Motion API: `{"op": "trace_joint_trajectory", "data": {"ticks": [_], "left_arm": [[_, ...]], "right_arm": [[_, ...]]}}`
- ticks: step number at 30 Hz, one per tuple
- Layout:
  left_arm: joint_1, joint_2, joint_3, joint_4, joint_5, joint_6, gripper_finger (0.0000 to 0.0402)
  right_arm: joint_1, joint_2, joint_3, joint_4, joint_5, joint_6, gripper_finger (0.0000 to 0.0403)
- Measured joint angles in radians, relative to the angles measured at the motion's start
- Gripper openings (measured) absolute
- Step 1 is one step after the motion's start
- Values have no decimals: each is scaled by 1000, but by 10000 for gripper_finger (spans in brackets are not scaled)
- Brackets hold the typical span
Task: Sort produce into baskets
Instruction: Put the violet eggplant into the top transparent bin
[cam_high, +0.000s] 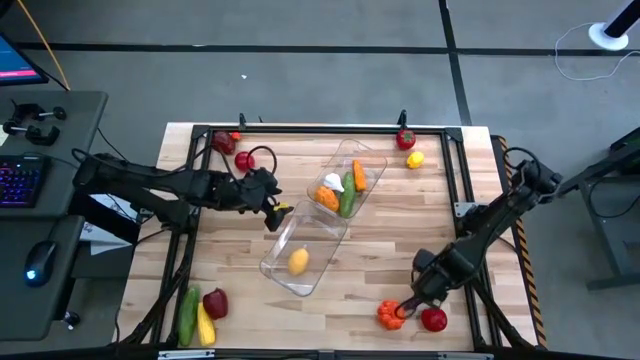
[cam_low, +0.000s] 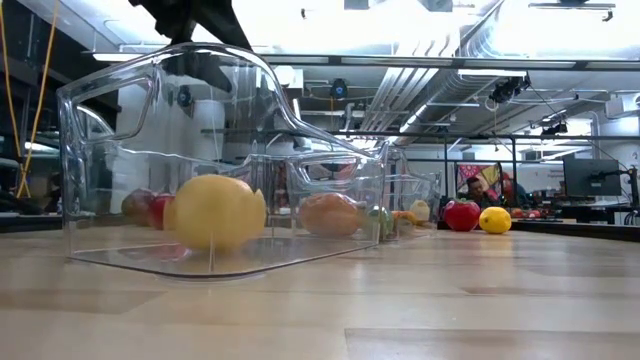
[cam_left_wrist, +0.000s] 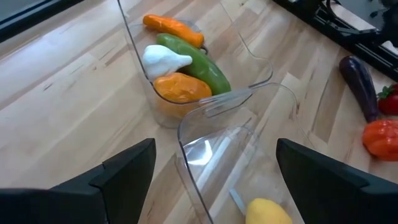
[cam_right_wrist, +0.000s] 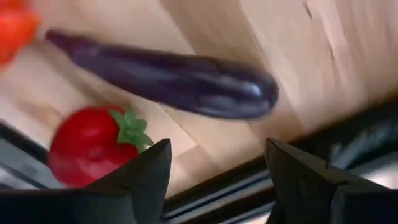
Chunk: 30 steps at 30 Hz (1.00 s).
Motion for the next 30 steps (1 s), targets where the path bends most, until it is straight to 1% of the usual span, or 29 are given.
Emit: {"op": "trace_joint_trajectory", "data": {"ticks": [3,7,9,11,15,20,23,25,27,30], "left_arm": [[7,0,0,-1,10,1,321],[7,0,0,-1,10,1,321],[7,0,0,-2,10,1,321],[6,0,0,-2,10,1,321],[6,0,0,-2,10,0,321],[6,0,0,-2,8,-2,321],[6,0,0,-2,8,-2,321],[6,0,0,-2,7,-2,321],[6,0,0,-3,7,-2,321],[6,0,0,-3,6,-1,321]], "right_arm": [[26,5,0,13,43,-282,252],[76,22,0,24,139,-652,252],[102,39,0,37,175,-793,252],[125,60,0,47,196,-893,252],[159,118,0,48,219,-949,252],[172,214,0,77,254,-951,252],[172,278,0,101,253,-951,252],[171,304,4,99,234,-948,250],[166,319,7,90,211,-942,239],[155,295,3,63,204,-913,195]]}}
